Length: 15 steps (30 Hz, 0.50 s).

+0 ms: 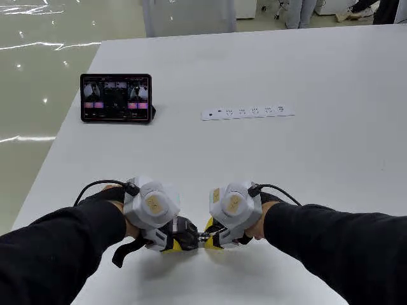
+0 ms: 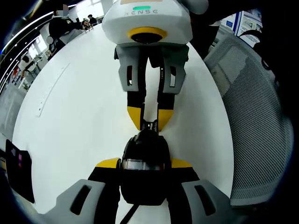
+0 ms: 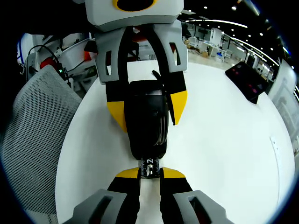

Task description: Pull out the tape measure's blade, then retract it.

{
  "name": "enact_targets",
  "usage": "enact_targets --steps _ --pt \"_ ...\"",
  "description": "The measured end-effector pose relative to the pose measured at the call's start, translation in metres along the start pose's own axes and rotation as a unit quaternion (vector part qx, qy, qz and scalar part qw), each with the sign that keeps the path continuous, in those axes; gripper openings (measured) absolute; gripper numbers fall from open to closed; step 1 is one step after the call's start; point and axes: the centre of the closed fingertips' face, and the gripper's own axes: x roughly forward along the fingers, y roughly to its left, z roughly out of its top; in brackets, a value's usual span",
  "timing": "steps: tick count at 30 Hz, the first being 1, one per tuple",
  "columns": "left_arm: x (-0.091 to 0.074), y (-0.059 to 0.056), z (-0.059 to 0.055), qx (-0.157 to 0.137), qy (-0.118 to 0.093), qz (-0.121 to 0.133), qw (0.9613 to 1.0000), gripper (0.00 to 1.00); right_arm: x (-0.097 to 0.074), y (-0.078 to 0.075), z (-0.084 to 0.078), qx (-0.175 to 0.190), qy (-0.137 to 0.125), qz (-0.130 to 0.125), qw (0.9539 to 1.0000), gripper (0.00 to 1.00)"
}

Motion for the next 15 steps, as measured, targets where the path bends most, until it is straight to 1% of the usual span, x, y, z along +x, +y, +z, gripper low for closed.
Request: enact_targets --steps 2,3,4,5,7,8,9,15 --pt "-0.0001 0.0000 -0.0002 0.000 -0.001 -0.001 1.0000 0.33 0.0023 0.0009 0.0046 0.016 -0.012 0.000 0.9998 0.14" --pt "-0.0002 0.0000 -0.0002 0.000 -0.001 -0.001 1.0000 0.33 0.0037 0.0018 0.0074 0.017 -0.018 0.002 0.9997 0.16" --pt "-0.0004 -0.0003 -0.0002 0.001 -0.002 -0.001 1.0000 0.33 0.0054 -0.0051 0.0078 -0.009 -0.012 -0.021 0.9997 0.12" --pt "-0.0004 0.0003 -0.0004 0.001 -0.001 0.001 1.0000 0.33 0.0064 -0.0002 0.0077 -0.029 -0.008 -0.007 0.9995 0.12" --pt "-0.0003 0.0003 -0.0003 0.001 -0.001 0.002 1.0000 0.33 0.0046 -0.0011 0.0053 -0.016 -0.009 -0.008 0.9998 0.12" --pt "-0.0007 0.0005 -0.0007 0.002 0.000 0.001 1.0000 0.33 0.0034 -0.0013 0.0039 -0.016 -0.011 -0.005 0.9998 0.12" --pt "-0.0008 0.0004 -0.0005 0.002 -0.003 0.001 1.0000 0.33 0.0030 -0.0011 0.0041 -0.005 -0.016 -0.001 0.9999 0.11" --pt "-0.0011 0.0002 -0.0004 0.002 -0.006 0.001 1.0000 0.33 0.0022 -0.0008 0.0035 -0.008 -0.013 -0.005 0.9999 0.11"
